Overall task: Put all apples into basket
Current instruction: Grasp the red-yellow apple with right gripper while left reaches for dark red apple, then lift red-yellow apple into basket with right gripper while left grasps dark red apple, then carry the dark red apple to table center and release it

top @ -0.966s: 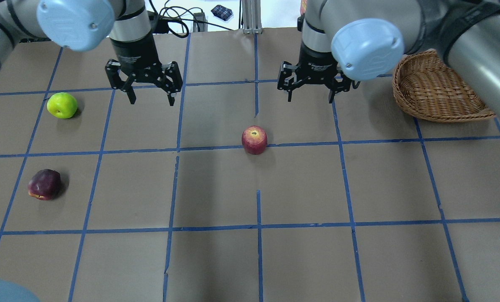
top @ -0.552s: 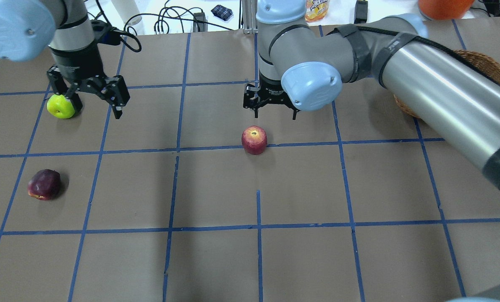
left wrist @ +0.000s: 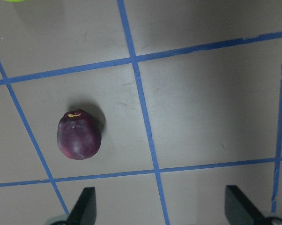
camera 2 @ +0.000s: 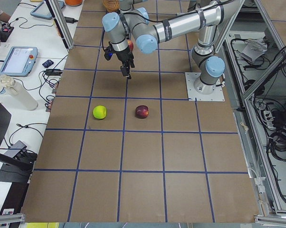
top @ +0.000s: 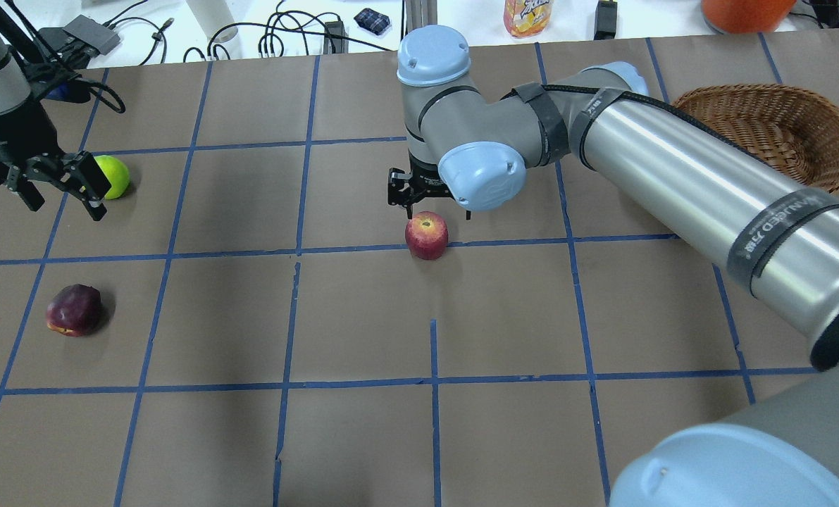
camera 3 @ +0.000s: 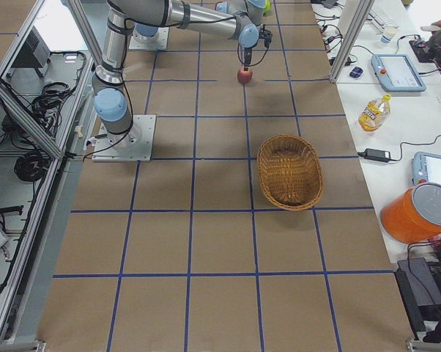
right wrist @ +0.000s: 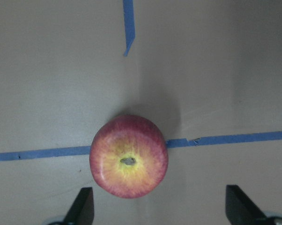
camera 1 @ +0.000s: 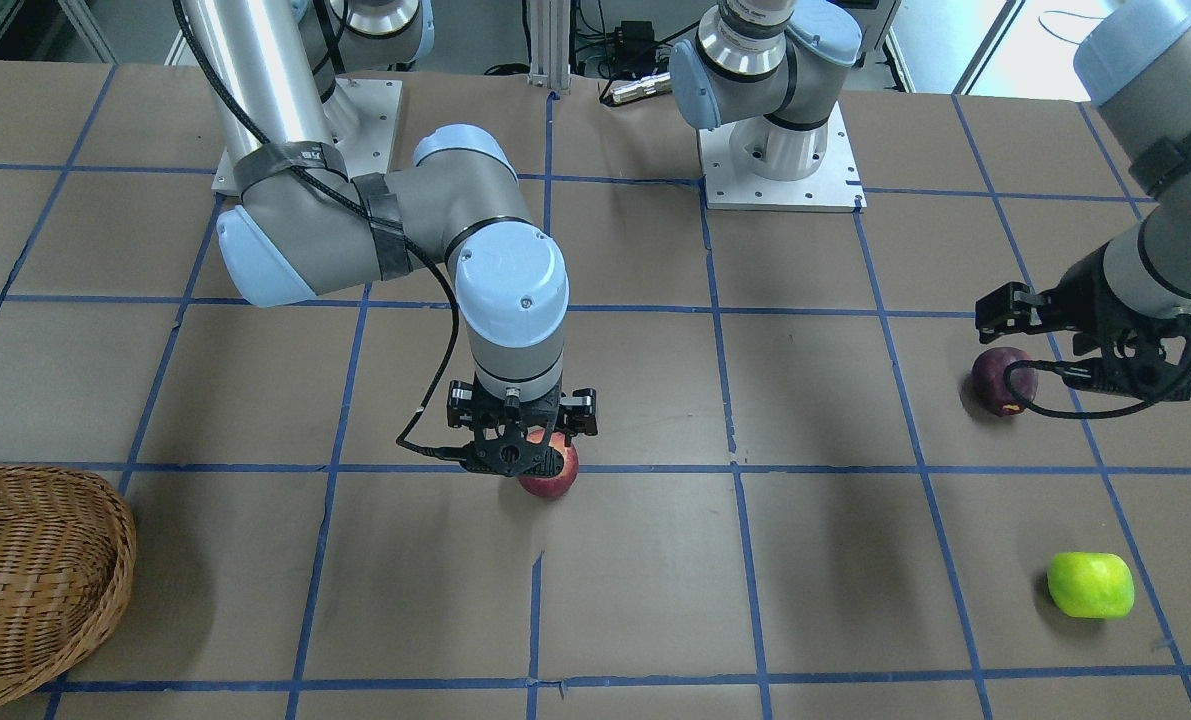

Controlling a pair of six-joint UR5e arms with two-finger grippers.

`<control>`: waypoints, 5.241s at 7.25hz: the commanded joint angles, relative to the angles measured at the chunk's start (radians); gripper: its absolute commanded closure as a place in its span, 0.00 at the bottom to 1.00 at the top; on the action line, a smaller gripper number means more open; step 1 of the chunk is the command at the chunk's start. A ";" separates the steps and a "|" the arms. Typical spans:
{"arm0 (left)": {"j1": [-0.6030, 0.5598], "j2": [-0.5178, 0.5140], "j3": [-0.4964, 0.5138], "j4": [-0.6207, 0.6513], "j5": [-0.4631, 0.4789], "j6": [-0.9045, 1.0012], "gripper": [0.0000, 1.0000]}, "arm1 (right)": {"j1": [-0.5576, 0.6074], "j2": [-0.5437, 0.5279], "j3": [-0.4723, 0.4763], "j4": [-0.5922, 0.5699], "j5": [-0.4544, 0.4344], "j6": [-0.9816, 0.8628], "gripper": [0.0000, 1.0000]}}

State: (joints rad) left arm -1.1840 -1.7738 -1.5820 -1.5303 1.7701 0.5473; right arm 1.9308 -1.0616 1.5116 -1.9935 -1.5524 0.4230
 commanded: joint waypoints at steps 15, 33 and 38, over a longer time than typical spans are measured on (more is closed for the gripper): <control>0.231 -0.069 -0.484 0.697 -0.028 0.333 0.62 | -0.267 -0.113 -0.108 0.149 0.039 -0.070 1.00; -0.700 -0.276 -0.159 0.742 -0.345 -1.153 0.00 | -0.857 0.157 -0.229 -0.033 -0.206 -0.963 0.00; -0.587 -0.120 -0.082 0.493 -0.357 -0.828 0.00 | -0.681 -0.042 -0.225 0.277 -0.011 -0.622 0.00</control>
State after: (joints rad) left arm -1.8232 -1.9520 -1.6827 -0.9306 1.4145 -0.4587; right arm 1.1735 -1.0517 1.2847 -1.7879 -1.6261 -0.3079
